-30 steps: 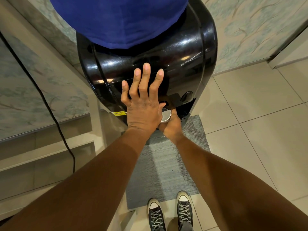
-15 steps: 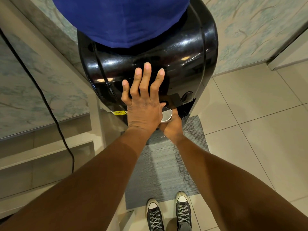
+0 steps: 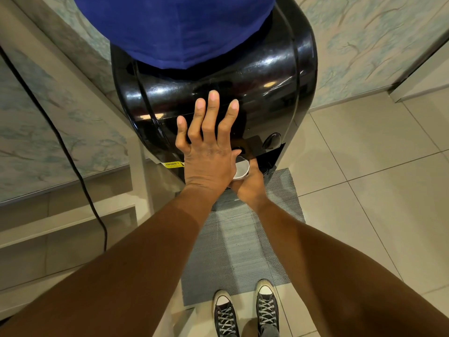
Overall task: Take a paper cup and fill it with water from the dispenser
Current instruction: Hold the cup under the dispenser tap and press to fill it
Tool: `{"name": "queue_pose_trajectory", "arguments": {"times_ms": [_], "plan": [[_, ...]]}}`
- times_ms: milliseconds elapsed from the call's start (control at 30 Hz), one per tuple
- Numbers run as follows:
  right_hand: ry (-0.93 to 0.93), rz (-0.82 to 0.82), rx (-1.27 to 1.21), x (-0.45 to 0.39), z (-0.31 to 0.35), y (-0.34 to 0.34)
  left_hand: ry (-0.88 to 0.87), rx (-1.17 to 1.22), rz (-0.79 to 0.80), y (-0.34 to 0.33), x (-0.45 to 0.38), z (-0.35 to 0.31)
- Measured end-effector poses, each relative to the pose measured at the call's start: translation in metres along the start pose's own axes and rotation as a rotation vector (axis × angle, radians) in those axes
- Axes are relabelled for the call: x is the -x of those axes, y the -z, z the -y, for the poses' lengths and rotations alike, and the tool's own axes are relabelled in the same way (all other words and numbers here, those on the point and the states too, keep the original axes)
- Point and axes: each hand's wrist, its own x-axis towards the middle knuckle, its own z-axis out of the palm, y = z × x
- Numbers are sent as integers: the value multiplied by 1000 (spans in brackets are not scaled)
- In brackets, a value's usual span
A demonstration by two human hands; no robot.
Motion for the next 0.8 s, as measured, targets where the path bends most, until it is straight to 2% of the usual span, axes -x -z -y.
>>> {"name": "queue_pose_trajectory", "arguments": {"times_ms": [800], "plan": [[-1, -11, -31, -3, 0, 6, 8, -38, 30, 2, 0, -1]]}}
